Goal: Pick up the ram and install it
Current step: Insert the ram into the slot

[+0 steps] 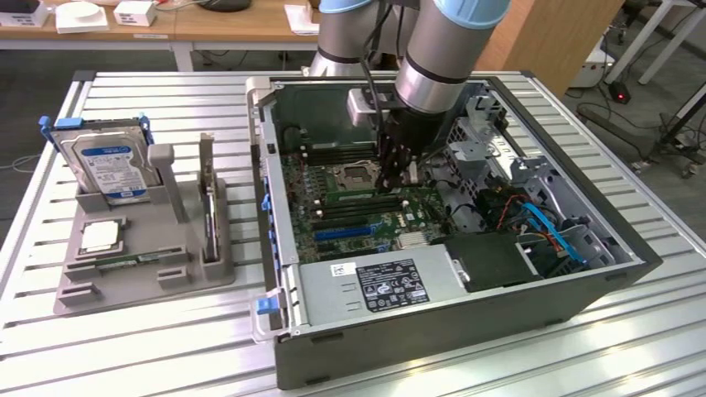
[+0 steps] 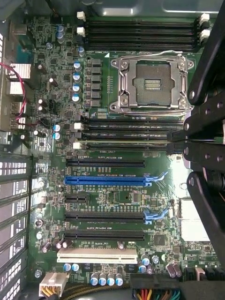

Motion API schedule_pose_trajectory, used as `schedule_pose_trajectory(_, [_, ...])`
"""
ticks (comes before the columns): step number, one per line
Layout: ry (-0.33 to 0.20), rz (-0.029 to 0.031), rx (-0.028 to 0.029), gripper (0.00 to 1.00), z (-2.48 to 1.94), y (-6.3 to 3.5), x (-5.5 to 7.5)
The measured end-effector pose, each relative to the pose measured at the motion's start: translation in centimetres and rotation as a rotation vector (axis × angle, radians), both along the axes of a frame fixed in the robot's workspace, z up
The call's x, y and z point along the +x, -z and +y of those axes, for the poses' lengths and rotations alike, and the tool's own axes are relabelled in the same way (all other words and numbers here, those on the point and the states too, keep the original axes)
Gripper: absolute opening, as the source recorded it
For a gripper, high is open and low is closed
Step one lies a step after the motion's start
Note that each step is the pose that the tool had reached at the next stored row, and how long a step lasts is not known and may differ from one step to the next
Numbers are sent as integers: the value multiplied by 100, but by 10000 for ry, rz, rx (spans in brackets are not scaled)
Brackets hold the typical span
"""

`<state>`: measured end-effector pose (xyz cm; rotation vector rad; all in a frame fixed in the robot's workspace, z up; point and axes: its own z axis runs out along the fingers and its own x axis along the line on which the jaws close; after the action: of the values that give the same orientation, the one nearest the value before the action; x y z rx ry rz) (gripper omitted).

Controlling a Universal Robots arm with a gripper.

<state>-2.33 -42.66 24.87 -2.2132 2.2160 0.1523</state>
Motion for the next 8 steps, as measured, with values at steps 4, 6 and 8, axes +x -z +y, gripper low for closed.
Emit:
schedule_pose_trajectory(4, [-1,0,0,11,0,21,0])
schedule_pose_trajectory(6, [0,0,1,11,0,32,0])
schedule_pose_trajectory(8, [0,0,0,11,0,42,0])
